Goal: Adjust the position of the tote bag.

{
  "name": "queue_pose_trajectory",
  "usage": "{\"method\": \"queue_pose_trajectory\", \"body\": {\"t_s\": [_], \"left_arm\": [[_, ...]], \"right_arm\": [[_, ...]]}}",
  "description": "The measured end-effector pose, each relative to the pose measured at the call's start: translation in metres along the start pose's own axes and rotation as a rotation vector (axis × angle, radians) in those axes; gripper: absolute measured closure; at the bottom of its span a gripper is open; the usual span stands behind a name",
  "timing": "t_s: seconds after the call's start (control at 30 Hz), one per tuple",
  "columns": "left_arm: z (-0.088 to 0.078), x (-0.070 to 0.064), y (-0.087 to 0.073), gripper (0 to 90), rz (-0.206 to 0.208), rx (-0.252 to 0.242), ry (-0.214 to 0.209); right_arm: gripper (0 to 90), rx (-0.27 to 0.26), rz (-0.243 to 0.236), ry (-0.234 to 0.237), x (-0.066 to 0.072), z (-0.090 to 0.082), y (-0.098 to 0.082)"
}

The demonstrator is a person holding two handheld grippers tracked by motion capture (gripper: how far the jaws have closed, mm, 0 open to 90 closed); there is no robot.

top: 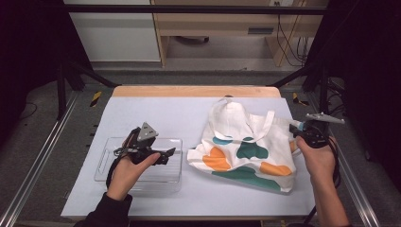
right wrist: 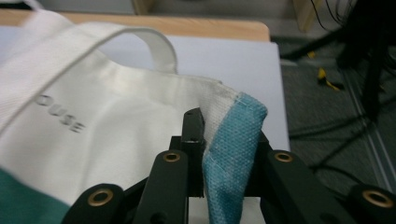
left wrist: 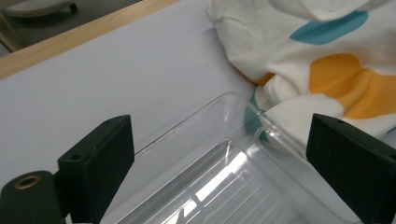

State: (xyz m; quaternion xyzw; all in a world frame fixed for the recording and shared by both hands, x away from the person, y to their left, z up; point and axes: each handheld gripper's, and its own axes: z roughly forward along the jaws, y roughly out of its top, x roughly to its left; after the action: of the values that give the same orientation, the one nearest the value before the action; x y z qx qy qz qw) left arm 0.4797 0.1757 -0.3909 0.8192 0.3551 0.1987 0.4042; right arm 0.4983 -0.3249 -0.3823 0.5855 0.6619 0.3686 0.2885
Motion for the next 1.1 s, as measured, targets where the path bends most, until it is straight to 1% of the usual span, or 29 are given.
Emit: {"method": "queue_pose_trajectory", "body": {"t_s": [0.03, 0.07, 0.1, 0.13, 0.17, 0.2, 0.23, 0.27, 0.3, 0.33, 0.4, 0.43, 0.47, 0.5, 0.53, 0.63, 0.67, 0.7, 0.77, 0.83, 0.93, 1.0, 1.1], "left_arm": [[0.002, -0.002, 0.004, 8.2, 0.002, -0.004, -0.012], [0.003, -0.004, 0.006, 8.5, 0.010, -0.004, -0.014], [0.006, -0.006, 0.010, 8.5, 0.018, -0.001, -0.013], [0.008, -0.007, 0.012, 8.5, 0.023, 0.001, -0.012], [0.011, -0.009, 0.017, 8.5, 0.034, 0.006, -0.014], [0.012, -0.011, 0.019, 8.5, 0.042, 0.009, -0.014], [0.013, -0.013, 0.024, 8.4, 0.046, 0.003, -0.013], [0.014, -0.016, 0.028, 8.5, 0.055, -0.002, -0.015], [0.014, -0.017, 0.031, 8.5, 0.061, -0.007, -0.019], [0.015, -0.019, 0.035, 8.5, 0.072, -0.010, -0.020], [0.018, -0.023, 0.042, 8.5, 0.088, -0.012, -0.016], [0.019, -0.025, 0.046, 8.5, 0.096, -0.012, -0.015], [0.019, -0.027, 0.049, 8.5, 0.107, -0.010, -0.016], [0.020, -0.029, 0.052, 8.6, 0.120, -0.008, -0.017], [0.021, -0.032, 0.054, 8.6, 0.123, -0.011, -0.018], [0.023, -0.040, 0.062, 8.6, 0.148, -0.019, -0.023], [0.024, -0.041, 0.064, 8.4, 0.158, -0.015, -0.021], [0.027, -0.045, 0.066, 8.5, 0.157, -0.019, -0.022], [0.029, -0.050, 0.071, 8.5, 0.178, -0.012, -0.021], [0.032, -0.055, 0.077, 8.6, 0.189, -0.020, -0.022], [0.035, -0.064, 0.088, 8.8, 0.214, -0.028, -0.028], [0.039, -0.068, 0.096, 9.0, 0.215, -0.040, -0.039], [0.046, -0.068, 0.107, 9.4, 0.188, -0.067, -0.074]], "right_arm": [[78.0, -0.024, -0.003, 0.028, 0.004, -0.005, -0.001], [78.3, -0.056, -0.011, 0.067, 0.011, -0.013, -0.004], [78.8, -0.083, -0.037, 0.124, 0.025, -0.023, -0.010], [78.8, -0.083, -0.037, 0.124, 0.025, -0.023, -0.010], [79.2, -0.093, -0.050, 0.147, 0.030, -0.027, -0.012], [79.3, -0.102, -0.072, 0.167, 0.040, -0.033, -0.015], [79.3, -0.105, -0.085, 0.184, 0.046, -0.035, -0.017], [79.4, -0.115, -0.108, 0.215, 0.055, -0.039, -0.021], [79.4, -0.123, -0.137, 0.231, 0.067, -0.043, -0.025], [79.4, -0.123, -0.137, 0.231, 0.067, -0.043, -0.025], [79.5, -0.137, -0.161, 0.260, 0.079, -0.047, -0.031], [79.4, -0.138, -0.171, 0.268, 0.082, -0.048, -0.033], [79.5, -0.144, -0.177, 0.283, 0.087, -0.050, -0.037], [79.5, -0.155, -0.197, 0.317, 0.095, -0.051, -0.044], [79.5, -0.155, -0.197, 0.317, 0.095, -0.051, -0.044], [79.4, -0.160, -0.232, 0.350, 0.104, -0.051, -0.055], [79.4, -0.159, -0.252, 0.363, 0.108, -0.051, -0.060], [79.4, -0.160, -0.260, 0.372, 0.110, -0.051, -0.062], [79.3, -0.162, -0.296, 0.398, 0.117, -0.053, -0.071], [79.3, -0.160, -0.298, 0.407, 0.118, -0.053, -0.073], [79.0, -0.155, -0.329, 0.415, 0.121, -0.057, -0.078], [79.0, -0.150, -0.343, 0.424, 0.122, -0.059, -0.081], [78.9, -0.141, -0.359, 0.438, 0.124, -0.060, -0.085]]}}
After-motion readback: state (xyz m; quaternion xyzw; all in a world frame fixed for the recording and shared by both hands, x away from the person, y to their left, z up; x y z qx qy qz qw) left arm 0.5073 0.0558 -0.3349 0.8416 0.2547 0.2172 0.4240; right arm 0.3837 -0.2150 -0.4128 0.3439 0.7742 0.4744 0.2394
